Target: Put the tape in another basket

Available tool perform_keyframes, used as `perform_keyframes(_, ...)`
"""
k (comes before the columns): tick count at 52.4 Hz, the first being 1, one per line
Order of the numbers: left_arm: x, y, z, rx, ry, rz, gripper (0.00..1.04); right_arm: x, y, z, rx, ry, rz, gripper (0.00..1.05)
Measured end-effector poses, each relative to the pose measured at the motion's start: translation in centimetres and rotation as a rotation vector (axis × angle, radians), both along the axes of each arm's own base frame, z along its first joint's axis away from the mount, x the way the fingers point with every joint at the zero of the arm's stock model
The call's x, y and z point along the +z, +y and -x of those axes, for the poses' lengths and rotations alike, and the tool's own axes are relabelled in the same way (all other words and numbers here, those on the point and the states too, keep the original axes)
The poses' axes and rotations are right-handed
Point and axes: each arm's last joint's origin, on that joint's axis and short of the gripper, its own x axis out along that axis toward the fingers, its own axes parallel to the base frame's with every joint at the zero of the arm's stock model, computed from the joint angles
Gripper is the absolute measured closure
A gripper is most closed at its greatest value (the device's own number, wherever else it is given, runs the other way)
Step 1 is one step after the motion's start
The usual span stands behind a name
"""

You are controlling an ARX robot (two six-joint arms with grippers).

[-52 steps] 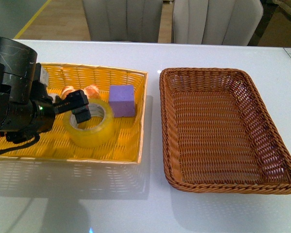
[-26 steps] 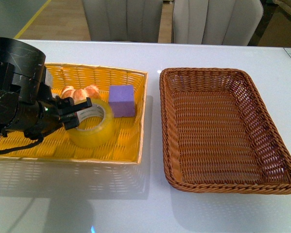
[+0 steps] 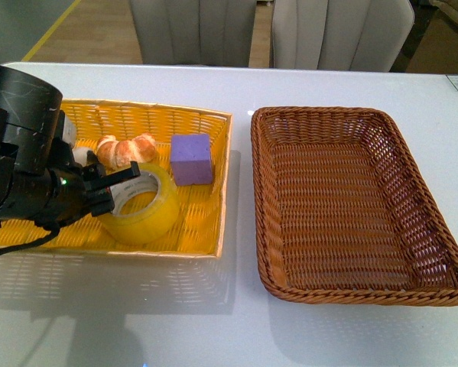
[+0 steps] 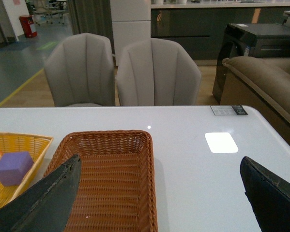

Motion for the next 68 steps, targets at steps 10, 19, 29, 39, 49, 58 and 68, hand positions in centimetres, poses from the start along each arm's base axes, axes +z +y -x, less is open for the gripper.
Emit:
perform_keyframes(10, 2.1, 0.6, 1.4, 0.009, -0.036, 0.036, 0.9, 0.0, 0.0, 0.0, 0.0, 0.0, 0.0, 0.09)
perform_keyframes(19, 6.2, 0.8, 1.6, 0.018, -0.14, 0.042, 0.9, 0.0, 0.0, 0.0, 0.0, 0.0, 0.0, 0.09)
perform_keyframes(29, 9.4, -0.4, 1.7, -0.014, -0.201, 0.02, 0.9, 0.0, 0.0, 0.0, 0.0, 0.0, 0.0, 0.09)
perform_keyframes(39, 12.1, -4.7, 0.5, -0.122, -0.25, -0.003, 0.9, 0.0, 0.0, 0.0, 0.0, 0.0, 0.0, 0.09)
perform_keyframes(49, 12.5, -10.6, -0.6, -0.26, -0.243, 0.011, 0.9, 0.0, 0.0, 0.0, 0.0, 0.0, 0.0, 0.09)
perform_keyframes(58, 11.4, -14.4, -0.7, -0.34, -0.206, 0.005, 0.9, 0.0, 0.0, 0.0, 0.0, 0.0, 0.0, 0.09)
perform_keyframes(68, 10.5, -18.5, -0.5, -0.416, -0.185, 0.008, 0.9, 0.0, 0.0, 0.0, 0.0, 0.0, 0.0, 0.09)
